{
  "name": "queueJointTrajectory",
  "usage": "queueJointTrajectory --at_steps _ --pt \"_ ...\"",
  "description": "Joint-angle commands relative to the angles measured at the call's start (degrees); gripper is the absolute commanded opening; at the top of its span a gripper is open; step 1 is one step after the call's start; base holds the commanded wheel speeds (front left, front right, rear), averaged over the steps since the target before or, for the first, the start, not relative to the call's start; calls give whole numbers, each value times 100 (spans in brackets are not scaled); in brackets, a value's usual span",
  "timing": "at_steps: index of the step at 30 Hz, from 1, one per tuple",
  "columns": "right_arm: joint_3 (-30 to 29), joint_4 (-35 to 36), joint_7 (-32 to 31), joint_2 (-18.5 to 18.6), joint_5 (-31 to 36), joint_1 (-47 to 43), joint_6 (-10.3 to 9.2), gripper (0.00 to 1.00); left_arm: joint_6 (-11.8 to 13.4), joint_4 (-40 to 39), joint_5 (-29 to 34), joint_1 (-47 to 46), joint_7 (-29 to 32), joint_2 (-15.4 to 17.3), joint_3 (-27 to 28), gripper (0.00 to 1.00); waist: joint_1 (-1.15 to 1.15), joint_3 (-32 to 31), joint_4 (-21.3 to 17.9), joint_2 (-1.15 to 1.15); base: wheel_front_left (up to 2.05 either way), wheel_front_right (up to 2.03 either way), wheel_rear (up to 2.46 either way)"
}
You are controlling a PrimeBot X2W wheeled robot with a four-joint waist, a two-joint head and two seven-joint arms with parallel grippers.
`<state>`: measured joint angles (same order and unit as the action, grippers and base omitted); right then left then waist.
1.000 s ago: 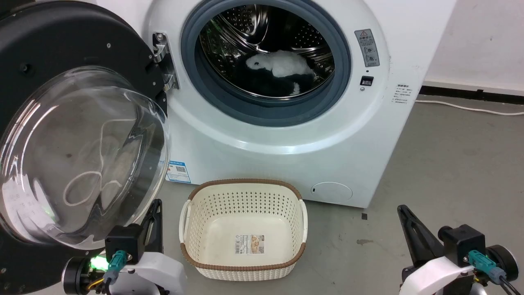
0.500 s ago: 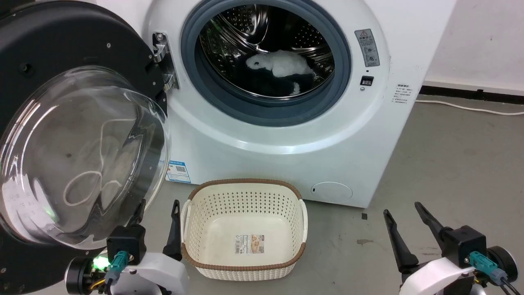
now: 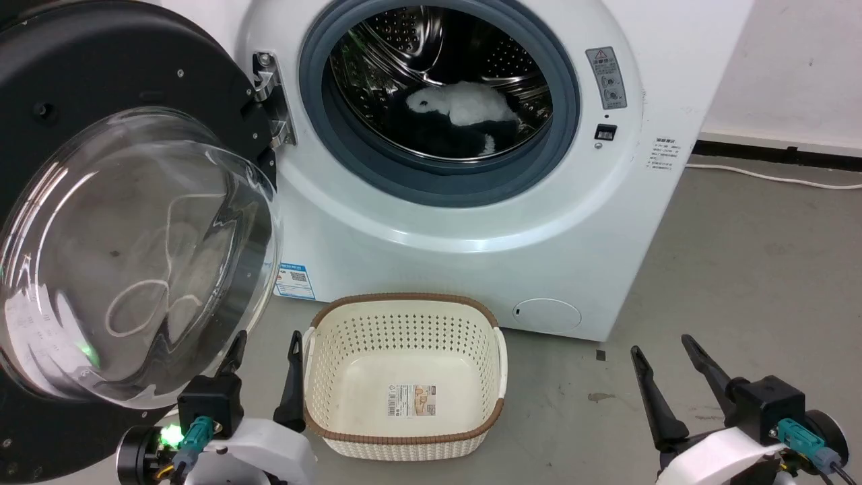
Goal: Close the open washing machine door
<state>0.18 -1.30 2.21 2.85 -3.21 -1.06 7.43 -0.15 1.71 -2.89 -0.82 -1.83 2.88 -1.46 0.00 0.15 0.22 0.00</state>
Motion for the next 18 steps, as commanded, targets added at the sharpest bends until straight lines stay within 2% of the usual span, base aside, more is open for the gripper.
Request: queueJointTrajectory --at_steps 1,18 --pt "6 -24 52 0 -63 -89 1 100 17 28 -54 -2 -65 8 -34 100 0 4 2 0 0 0 0" --pt "39 -142 237 1 -292 -163 2 100 33 148 -289 -6 -233 39 -172 100 0 14 45 0 0 0 0"
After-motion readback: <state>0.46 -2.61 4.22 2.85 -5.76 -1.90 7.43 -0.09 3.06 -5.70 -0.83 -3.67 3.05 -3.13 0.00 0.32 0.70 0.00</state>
